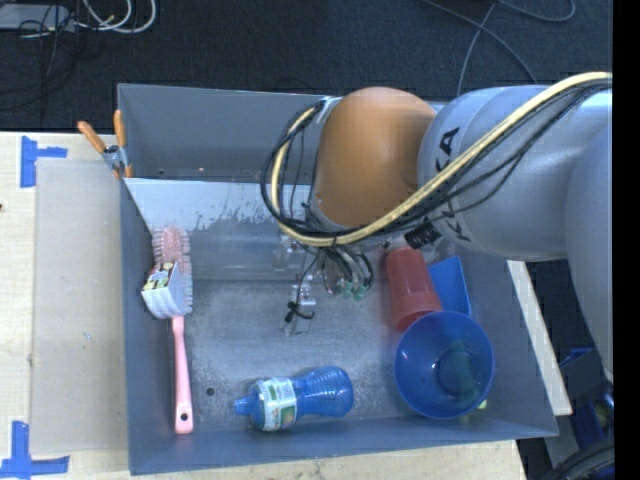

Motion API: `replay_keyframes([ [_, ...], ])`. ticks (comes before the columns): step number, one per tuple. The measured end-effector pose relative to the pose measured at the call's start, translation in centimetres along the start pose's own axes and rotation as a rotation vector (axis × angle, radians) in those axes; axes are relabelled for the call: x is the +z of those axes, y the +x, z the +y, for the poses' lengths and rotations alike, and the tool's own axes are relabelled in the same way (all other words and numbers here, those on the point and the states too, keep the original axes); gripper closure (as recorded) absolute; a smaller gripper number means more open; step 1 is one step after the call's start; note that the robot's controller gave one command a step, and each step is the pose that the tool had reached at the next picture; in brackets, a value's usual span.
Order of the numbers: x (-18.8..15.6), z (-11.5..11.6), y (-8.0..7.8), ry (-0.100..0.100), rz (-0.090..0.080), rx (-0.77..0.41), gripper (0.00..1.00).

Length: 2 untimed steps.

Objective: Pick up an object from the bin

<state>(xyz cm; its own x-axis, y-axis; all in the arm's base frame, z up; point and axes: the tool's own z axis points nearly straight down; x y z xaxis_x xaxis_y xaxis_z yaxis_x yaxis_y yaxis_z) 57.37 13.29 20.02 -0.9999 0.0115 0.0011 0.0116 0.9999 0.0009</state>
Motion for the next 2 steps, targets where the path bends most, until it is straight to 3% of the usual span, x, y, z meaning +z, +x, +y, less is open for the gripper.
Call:
replay_keyframes([
  [1,0.5,-1.8,1.2,0.002,0.002,-0.002,0.00],
  [2,-2.2,-2.9,4.5,0.001,0.004,-0.176,0.00],
])
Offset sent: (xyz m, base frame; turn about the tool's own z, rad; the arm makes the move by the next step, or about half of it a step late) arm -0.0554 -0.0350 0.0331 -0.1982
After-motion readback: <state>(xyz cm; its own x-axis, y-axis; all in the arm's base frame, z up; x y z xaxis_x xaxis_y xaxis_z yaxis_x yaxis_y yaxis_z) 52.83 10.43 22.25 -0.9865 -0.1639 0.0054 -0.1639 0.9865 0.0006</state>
